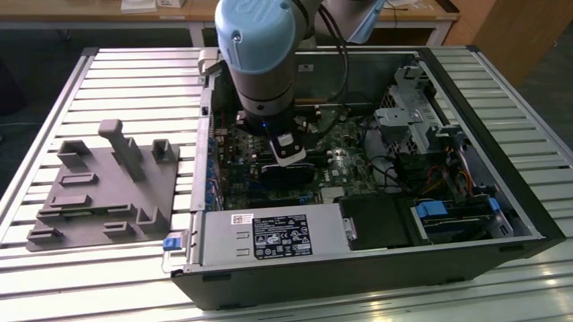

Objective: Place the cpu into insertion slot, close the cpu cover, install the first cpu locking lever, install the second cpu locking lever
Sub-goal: 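Install the second cpu locking lever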

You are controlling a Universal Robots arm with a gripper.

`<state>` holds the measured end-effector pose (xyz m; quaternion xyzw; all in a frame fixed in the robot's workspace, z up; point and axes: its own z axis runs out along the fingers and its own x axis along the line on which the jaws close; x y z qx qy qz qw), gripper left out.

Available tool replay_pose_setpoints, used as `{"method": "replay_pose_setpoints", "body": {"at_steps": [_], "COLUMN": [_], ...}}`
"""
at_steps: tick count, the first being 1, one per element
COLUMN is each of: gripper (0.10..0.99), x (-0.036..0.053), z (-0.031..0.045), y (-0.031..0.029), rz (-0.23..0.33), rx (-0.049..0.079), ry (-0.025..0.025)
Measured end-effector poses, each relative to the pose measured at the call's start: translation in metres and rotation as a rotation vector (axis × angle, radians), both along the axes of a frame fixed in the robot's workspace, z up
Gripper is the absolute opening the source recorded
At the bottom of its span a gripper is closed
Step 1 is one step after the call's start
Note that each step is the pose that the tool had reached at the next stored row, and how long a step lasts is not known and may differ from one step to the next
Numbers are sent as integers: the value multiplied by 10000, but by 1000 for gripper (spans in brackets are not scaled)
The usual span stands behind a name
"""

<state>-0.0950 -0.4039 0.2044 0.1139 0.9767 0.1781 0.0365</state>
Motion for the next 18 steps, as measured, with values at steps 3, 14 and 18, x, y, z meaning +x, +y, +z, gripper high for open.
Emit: {"method": "replay_pose_setpoints", "body": {"at_steps": [3,14,18], "gripper": [106,106,106], "x": [1,5,15], "z": [82,321,407], "y": [0,0,1], "rz": [0,-5,-12], "rx": [-34,-742,-1015], "ry": [0,-1,-2]}}
